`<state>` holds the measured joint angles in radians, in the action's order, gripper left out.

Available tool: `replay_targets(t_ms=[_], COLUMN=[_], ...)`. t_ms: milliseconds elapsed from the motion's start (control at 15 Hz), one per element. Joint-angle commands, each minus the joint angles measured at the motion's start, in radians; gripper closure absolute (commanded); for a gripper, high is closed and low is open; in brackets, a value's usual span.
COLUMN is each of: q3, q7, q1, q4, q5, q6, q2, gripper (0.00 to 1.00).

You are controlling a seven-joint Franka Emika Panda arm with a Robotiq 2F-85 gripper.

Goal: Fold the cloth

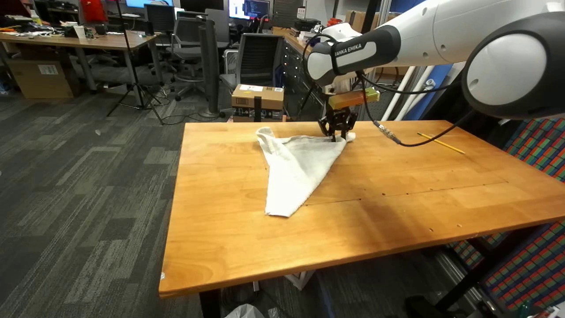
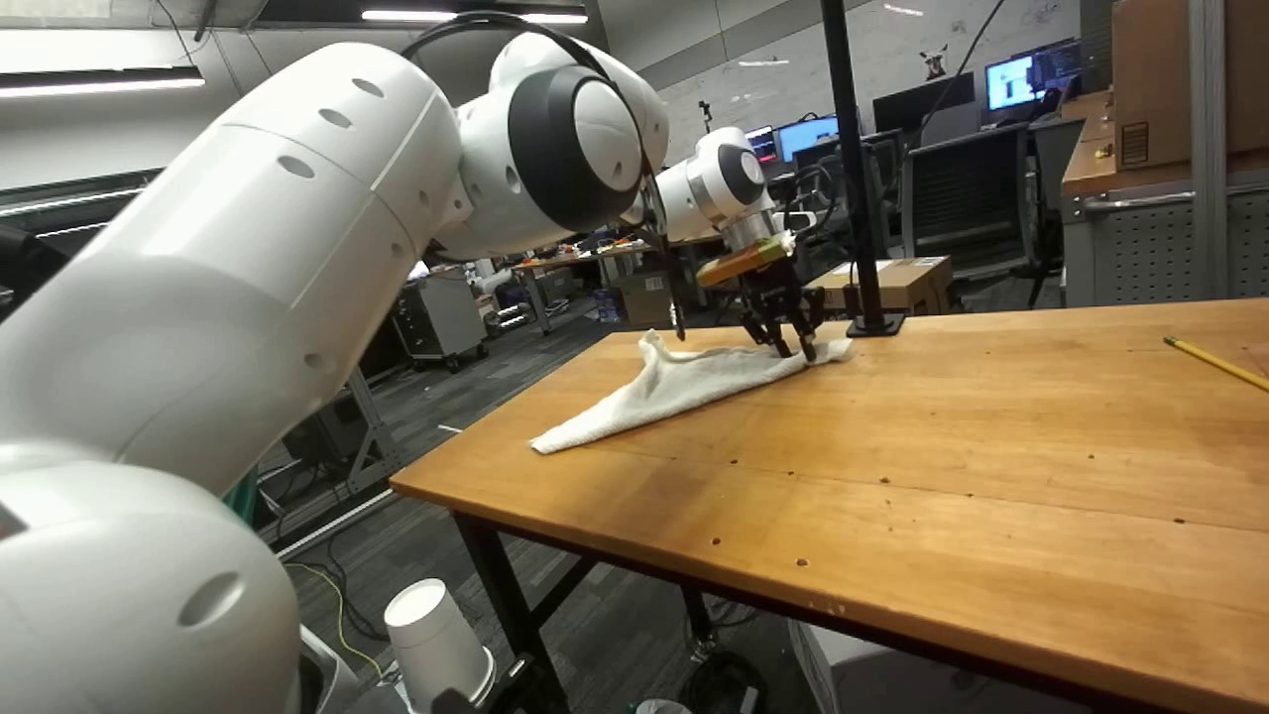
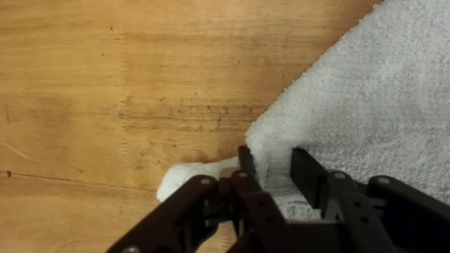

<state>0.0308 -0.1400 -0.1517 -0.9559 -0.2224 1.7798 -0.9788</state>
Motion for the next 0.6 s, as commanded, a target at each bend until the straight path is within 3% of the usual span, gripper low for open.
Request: replay_targets(t_ms=[0,533], q3=[0.006,0.012], q7=[0.034,0.002], q1=[-0.012,-0.085], q4=[0.006,-0.167], q5=[0.001,-0.111], q6=[-0.049,0.001], q2=[0.011,0.194], gripper=[0.97,0.99])
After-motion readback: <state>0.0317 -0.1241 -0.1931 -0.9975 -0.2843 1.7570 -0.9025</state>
